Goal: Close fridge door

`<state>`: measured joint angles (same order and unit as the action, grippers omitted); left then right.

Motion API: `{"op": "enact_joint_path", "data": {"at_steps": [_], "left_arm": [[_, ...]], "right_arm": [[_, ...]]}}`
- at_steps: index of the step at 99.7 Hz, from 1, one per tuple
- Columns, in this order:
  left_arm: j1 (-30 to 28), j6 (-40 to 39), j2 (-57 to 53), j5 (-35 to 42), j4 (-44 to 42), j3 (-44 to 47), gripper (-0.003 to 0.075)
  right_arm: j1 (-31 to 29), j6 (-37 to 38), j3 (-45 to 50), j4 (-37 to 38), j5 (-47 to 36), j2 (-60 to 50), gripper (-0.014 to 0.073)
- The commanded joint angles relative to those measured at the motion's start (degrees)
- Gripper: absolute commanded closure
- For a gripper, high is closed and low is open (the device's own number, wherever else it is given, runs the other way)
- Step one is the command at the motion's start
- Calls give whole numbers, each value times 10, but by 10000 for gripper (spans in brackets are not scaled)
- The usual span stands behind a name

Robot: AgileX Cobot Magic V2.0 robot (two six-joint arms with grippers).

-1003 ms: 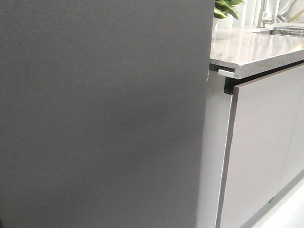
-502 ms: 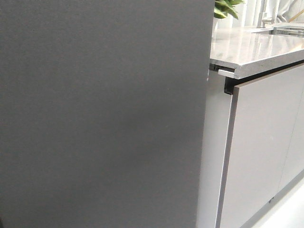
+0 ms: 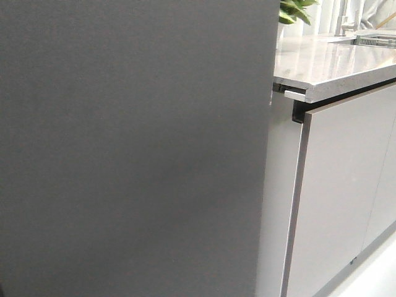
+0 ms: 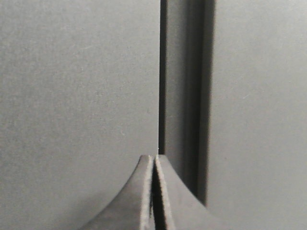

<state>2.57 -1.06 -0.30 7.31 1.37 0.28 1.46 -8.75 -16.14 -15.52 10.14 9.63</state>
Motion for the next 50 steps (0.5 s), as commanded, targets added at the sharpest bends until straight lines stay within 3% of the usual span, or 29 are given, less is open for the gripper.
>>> {"op": "enact_joint_path", "data": {"at_steps": [1, 31, 50], "left_arm": [[2, -3, -12, 41, 4, 20, 740], [2, -3, -12, 41, 4, 20, 740], [2, -3, -12, 41, 4, 20, 740]], "right_arm": [[-4, -6, 46, -1, -97, -27, 638], [-4, -6, 169, -12, -176, -83, 638], [-4, -6, 182, -12, -172, -100, 638]]}}
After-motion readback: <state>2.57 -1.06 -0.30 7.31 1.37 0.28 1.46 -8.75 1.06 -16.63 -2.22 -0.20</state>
